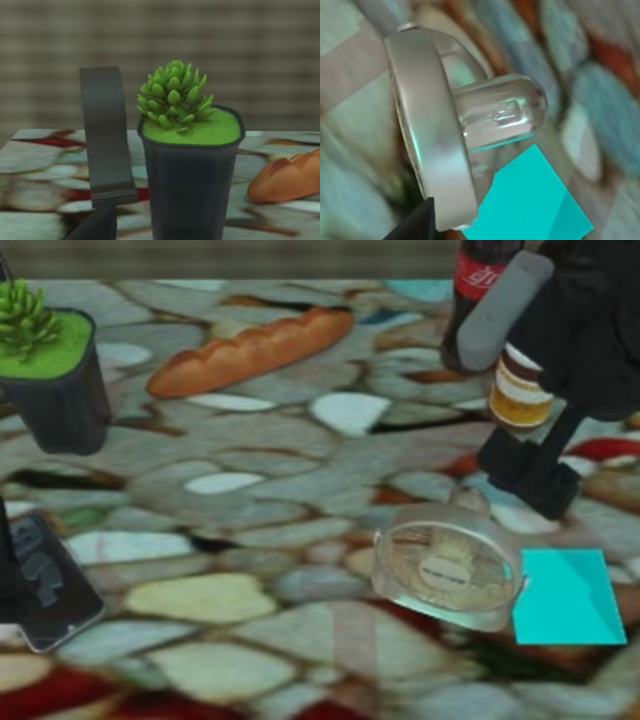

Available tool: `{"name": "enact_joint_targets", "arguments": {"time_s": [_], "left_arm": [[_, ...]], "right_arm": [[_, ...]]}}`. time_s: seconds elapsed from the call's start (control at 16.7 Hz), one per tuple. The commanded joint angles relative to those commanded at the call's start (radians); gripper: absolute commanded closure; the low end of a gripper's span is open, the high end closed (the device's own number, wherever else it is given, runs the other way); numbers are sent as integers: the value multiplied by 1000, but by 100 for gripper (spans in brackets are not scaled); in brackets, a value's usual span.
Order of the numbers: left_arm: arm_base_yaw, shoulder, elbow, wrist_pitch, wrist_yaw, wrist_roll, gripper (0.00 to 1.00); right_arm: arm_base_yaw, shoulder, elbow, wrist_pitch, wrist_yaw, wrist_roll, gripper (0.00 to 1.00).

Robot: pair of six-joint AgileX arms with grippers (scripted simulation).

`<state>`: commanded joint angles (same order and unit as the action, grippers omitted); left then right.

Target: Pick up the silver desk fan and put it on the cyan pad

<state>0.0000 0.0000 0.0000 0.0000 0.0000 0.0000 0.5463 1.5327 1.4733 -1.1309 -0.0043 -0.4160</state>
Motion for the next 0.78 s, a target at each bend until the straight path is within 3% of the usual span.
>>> {"name": "enact_joint_targets", "arguments": {"time_s": [0.36, 0.78], "left_arm": [[0, 0, 0, 0, 0, 0, 0], [0, 0, 0, 0, 0, 0, 0]], "right_arm": [[117, 331, 266, -280, 5, -93, 0], [124, 360, 290, -309, 6, -101, 0]]}}
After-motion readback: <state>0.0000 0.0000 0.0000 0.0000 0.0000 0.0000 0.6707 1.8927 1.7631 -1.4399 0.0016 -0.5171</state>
